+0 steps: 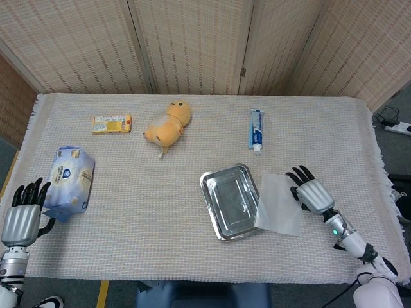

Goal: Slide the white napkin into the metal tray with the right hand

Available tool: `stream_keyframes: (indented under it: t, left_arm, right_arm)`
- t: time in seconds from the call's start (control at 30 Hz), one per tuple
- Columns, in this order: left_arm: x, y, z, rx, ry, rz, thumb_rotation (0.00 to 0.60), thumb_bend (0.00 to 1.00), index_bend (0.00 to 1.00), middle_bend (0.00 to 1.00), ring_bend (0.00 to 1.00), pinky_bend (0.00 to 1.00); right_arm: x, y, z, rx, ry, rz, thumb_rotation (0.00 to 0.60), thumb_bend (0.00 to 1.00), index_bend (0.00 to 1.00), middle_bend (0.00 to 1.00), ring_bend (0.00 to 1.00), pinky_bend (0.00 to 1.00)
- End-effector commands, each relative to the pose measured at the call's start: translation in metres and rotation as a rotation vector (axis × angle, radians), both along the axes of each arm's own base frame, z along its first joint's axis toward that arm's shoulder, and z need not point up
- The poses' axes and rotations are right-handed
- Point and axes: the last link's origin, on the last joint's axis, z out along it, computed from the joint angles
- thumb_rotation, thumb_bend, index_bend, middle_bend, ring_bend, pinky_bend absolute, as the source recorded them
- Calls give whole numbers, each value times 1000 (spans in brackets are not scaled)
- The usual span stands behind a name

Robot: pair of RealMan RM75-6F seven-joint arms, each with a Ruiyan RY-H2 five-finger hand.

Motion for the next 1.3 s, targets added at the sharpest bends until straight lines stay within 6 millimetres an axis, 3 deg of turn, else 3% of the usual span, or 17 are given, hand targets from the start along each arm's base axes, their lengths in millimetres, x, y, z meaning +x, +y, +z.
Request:
stream_keyframes:
  t: [0.03,0.37,0.97,1.07,1.3]
  left_arm:
    - [0,0,0,1,0,-1,600,349,0,0,0,0]
    - [1,-2,1,4,0,-19,600,349,0,0,0,0]
    - [1,-3,2,14,2,-14,600,349,0,0,0,0]
    - [2,-3,2,14,5,-15,600,349,0,0,0,0]
    - [2,-3,3,20,5,-11,600,349,0,0,0,0]
  right_arm:
    - [3,0,1,-16,-19,12,600,450,726,217,87,0]
    - [10,0,6,-52,-72,40,600,451,804,278,128,0]
    - [15,2,8,-73,-100,73,600,451,812,287,135,0]
    - [13,3,4,-47,-76,68,600,451,747,264,126,0]
    - [15,4,-1,-32,-64,73,600,450,408,159,53,0]
